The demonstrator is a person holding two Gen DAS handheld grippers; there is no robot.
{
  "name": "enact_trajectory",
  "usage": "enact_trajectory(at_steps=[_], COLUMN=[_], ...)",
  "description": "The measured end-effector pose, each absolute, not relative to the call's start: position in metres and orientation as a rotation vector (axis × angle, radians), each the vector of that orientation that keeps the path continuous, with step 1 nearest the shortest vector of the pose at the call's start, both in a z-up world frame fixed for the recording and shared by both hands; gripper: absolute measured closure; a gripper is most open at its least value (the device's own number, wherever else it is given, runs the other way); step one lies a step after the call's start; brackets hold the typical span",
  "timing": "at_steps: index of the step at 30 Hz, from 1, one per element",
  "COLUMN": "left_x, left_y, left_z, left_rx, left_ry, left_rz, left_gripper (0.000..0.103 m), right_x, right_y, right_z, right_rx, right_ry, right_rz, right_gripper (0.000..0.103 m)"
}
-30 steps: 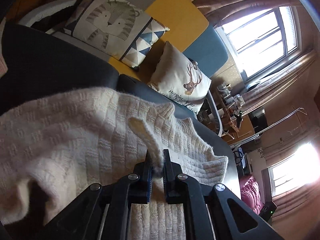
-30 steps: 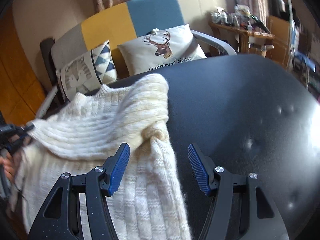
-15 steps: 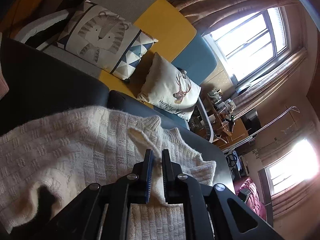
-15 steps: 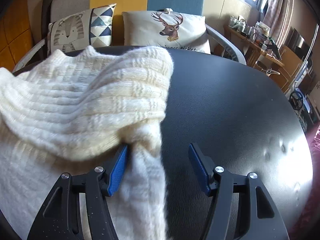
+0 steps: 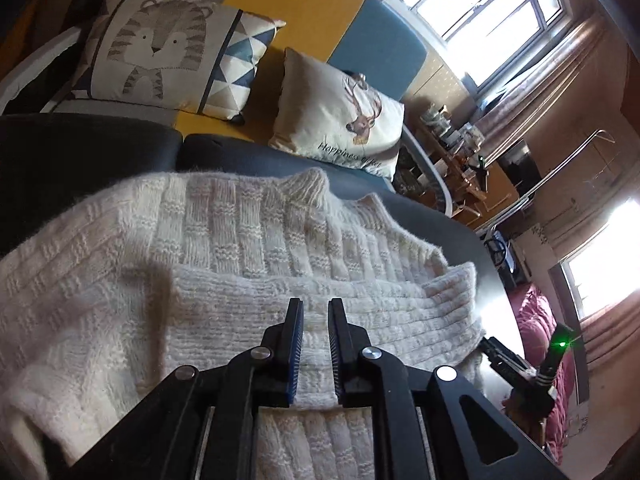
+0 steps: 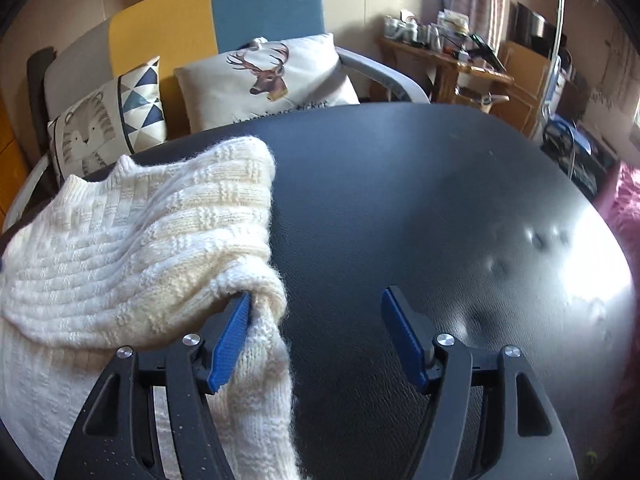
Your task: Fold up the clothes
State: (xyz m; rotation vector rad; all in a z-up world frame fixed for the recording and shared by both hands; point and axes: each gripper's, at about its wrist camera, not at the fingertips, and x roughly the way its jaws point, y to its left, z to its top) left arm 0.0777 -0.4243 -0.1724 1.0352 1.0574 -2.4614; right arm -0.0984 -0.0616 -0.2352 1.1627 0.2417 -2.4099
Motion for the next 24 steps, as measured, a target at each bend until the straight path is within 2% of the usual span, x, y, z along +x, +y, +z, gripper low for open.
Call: enact_trajectory(at_steps=[3,7,10,12,17,24], left_x=[0.073,0.078,0.076,0.072,0.069,0.087], left_y=[-0.429,-0.432,-0.431,-0.429,-0.438,-0.447], left_z=[-0.193,-0.194,-0.184,-0.177,-0.191,-0.198], left_rx=[1.116,1.101,1.060,1.032,1.064,1.014], left_ry=[1.035,1.070,1.075,1.068,1.050,0.968], left_rz=[-2.400,-2.396,-2.412,-2.439,-2.353,-2.337], left_gripper=[0.091,0.091,0.090,0.086,0.086,0.089], right_x=[-0.093,-0.090,-0.095,-0.100,-0.119,-0.162], right_y=[-0.049,-0.040,-0.065,-0.096,-0.160,-0.142], right_z=[-0.225,-0.195,-0.183,-0.192,-0.241,-0.247], right_rx=[1.162,1.076,1.036,1.069,1.190,1.231], right_ry=[0.177,0.035,0.044,0.124,0.285,0.103], right_rz=[-2.434,-2.425,-2.303,-2.183,-1.964,-2.080], right_gripper=[0.034,0.034,0.034,0.034,0.034,0.034])
